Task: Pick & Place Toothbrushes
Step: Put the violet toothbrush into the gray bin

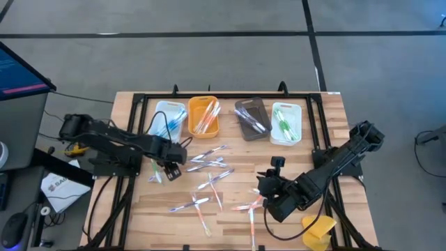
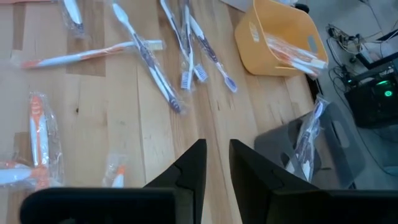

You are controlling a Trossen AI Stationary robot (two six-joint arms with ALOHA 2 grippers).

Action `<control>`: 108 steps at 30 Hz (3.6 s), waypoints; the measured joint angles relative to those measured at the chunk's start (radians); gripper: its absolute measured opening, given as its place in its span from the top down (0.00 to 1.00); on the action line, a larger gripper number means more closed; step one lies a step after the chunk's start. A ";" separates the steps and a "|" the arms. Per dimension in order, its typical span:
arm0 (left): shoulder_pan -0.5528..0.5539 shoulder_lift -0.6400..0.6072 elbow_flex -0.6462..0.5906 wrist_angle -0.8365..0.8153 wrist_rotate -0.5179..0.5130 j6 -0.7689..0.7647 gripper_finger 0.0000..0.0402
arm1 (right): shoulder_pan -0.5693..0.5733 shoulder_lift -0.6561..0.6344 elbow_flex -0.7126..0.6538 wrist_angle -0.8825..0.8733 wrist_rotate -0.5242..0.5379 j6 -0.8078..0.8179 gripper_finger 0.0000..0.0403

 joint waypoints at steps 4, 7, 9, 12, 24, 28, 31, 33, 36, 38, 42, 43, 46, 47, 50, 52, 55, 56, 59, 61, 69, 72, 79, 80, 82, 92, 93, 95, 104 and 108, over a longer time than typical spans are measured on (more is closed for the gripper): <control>0.000 0.026 0.000 0.007 -0.001 -0.037 0.55 | 0.000 0.000 0.000 0.002 0.000 0.000 0.84; 0.000 0.043 0.000 0.011 -0.002 -0.053 0.55 | 0.000 0.000 0.000 0.002 0.000 0.000 0.84; 0.000 0.054 0.000 0.012 -0.002 -0.109 0.55 | 0.000 0.000 0.000 0.003 0.000 0.000 0.84; 0.000 0.075 0.000 0.019 -0.002 -0.162 0.55 | 0.000 0.000 0.000 0.005 0.000 0.000 0.84; 0.011 0.134 -0.061 0.099 0.045 -0.198 0.56 | 0.000 0.000 0.000 0.009 0.000 0.000 0.84; 0.000 0.131 -0.076 0.113 0.061 -0.269 0.63 | 0.000 0.000 0.000 0.009 0.000 0.000 0.84; -0.006 0.124 -0.081 0.120 0.060 -0.271 0.73 | 0.000 -0.001 0.000 0.010 0.000 -0.012 0.84; -0.008 0.116 -0.083 0.124 0.060 -0.264 0.81 | 0.000 -0.001 0.000 0.014 -0.001 -0.019 0.84; -0.013 0.108 -0.086 0.124 0.061 -0.264 0.92 | 0.000 -0.001 0.000 0.014 -0.017 -0.018 0.84; -0.018 0.108 -0.086 0.124 0.060 -0.270 0.96 | -0.002 -0.001 0.000 0.016 -0.026 -0.018 0.84; -0.025 0.108 -0.086 0.124 0.058 -0.288 0.95 | -0.015 -0.001 0.000 0.121 -0.027 0.012 0.84; -0.025 0.108 -0.086 0.124 0.059 -0.287 0.94 | -0.019 -0.001 0.000 0.162 -0.027 0.033 0.84; -0.025 0.085 -0.088 0.127 0.061 -0.287 0.95 | -0.033 -0.001 0.000 0.279 -0.027 0.071 0.84; -0.025 0.070 -0.089 0.130 0.061 -0.288 0.96 | -0.036 -0.001 0.000 0.311 -0.027 0.071 0.84; -0.028 0.014 -0.096 0.106 0.104 -0.327 0.96 | -0.047 -0.001 0.000 0.370 -0.027 0.071 0.84; -0.030 -0.031 -0.090 0.115 0.103 -0.341 0.96 | -0.057 -0.001 0.000 0.376 -0.028 0.072 0.84; -0.040 -0.086 -0.092 0.105 0.095 -0.346 0.96 | -0.073 -0.001 0.000 0.371 -0.029 0.090 0.84; -0.043 -0.106 -0.092 0.110 0.094 -0.347 0.96 | -0.075 -0.001 0.000 0.371 -0.029 0.090 0.84; -0.058 -0.166 -0.091 0.113 0.054 -0.347 0.96 | -0.095 0.002 0.000 0.378 -0.028 0.090 0.84; -0.073 -0.206 -0.090 0.123 0.008 -0.345 0.96 | -0.117 0.022 0.000 0.403 -0.026 0.090 0.84; -0.210 -0.334 -0.089 0.373 -0.086 -0.235 0.96 | -0.180 0.139 -0.002 0.657 -0.027 -0.150 0.84; -0.235 -0.354 -0.088 0.476 -0.140 -0.125 0.96 | -0.202 0.169 0.000 0.801 -0.026 -0.207 0.84; -0.248 -0.349 -0.093 0.808 -0.247 0.299 0.96 | -0.194 0.233 0.000 1.128 -0.022 -0.378 0.84; -0.248 -0.346 -0.093 0.858 -0.216 0.349 0.96 | -0.184 0.234 -0.001 1.144 -0.023 -0.402 0.84; -0.248 -0.340 -0.095 0.941 -0.109 0.409 0.96 | -0.165 0.233 -0.001 1.173 -0.023 -0.418 0.84; -0.266 -0.234 -0.095 1.131 0.014 0.612 0.96 | -0.078 0.224 0.000 1.396 -0.024 -0.722 0.84; -0.268 -0.226 -0.095 1.149 0.014 0.627 0.96 | -0.073 0.224 0.000 1.394 -0.024 -0.725 0.84; -0.267 -0.219 -0.095 1.157 0.014 0.647 0.96 | -0.073 0.225 0.000 1.391 -0.024 -0.734 0.84; -0.267 -0.211 -0.095 1.184 -0.039 0.714 0.96 | -0.078 0.225 0.029 1.383 -0.022 -0.701 0.84; -0.267 -0.208 -0.095 1.184 -0.047 0.714 0.96 | -0.083 0.225 0.029 1.345 -0.024 -0.701 0.84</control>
